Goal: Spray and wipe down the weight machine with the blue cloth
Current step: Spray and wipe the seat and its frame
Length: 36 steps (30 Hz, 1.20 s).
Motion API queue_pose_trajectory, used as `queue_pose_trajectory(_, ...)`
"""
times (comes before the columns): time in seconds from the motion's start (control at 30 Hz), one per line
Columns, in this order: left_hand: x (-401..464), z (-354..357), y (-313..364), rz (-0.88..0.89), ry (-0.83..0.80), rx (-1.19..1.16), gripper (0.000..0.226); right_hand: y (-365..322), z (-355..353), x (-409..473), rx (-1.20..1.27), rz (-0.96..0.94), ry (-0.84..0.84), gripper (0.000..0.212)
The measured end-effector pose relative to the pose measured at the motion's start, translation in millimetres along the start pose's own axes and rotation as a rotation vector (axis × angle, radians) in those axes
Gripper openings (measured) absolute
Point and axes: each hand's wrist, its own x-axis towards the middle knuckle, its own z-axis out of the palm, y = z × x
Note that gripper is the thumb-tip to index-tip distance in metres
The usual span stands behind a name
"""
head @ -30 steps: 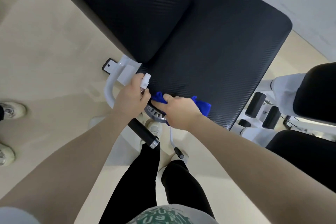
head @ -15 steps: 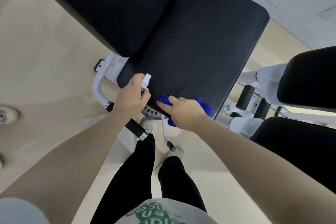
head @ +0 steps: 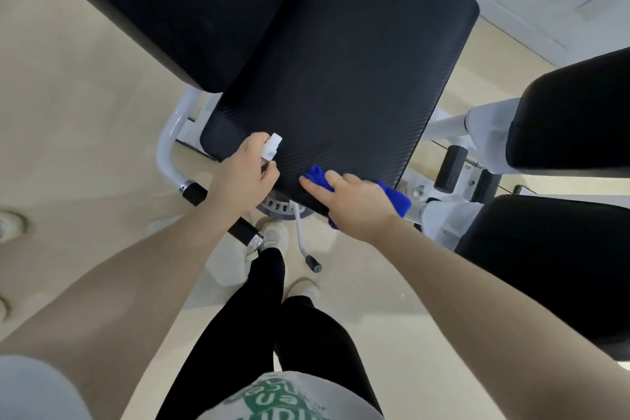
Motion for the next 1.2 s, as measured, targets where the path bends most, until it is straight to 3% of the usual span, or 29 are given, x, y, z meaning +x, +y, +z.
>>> queue_pose_trajectory(0.13,-13.2,12.5,1.6,-0.025,0.025,-0.017,0.032,25.1,6.5,-35.9,0.051,0.110,-0.026,0.061)
queue_pose_trajectory(0.3,-30.8,21.8,-7.2,-0.029,0.084,-0.005,0.033,-9.2,10.3,0.2,-0.024,0.050,0.053,0.062)
queue_pose_trajectory(0.4,-40.2,22.2,-13.1,-0.054,0.165,-0.026,0.045,-9.1,13.8,10.0,-0.059,-0.019,0.091,0.065)
queue_pose_trajectory(0.5,-54.9,23.3,-14.6,-0.022,0.210,-0.037,0.058,20.7,12.4,-15.1,0.050,0.108,0.073,0.060)
queue_pose_trajectory(0.6,-69.7,19.7,-19.1,-0.037,0.194,-0.020,0.056,18.0,11.4,-26.0,0.027,0.166,0.093,0.057)
queue_pose_trajectory(0.77,-79.3,7.9,-28.0,-0.072,0.157,0.032,0.052,-46.9,5.1,39.4,0.040,-0.003,0.137,0.061)
queue_pose_trajectory(0.87,-79.2,1.5,-32.1,-0.089,0.153,0.070,0.049,-41.5,3.1,40.5,0.024,-0.057,0.130,0.062)
queue_pose_trajectory(1.03,-74.3,-3.2,-46.5,-0.100,0.122,0.058,0.052,-17.6,11.5,-4.6,0.076,0.089,0.095,0.056)
queue_pose_trajectory(1.2,-57.8,-15.0,-77.7,-0.079,0.120,0.044,0.051,-66.8,-5.3,55.4,0.169,0.132,0.183,0.055)
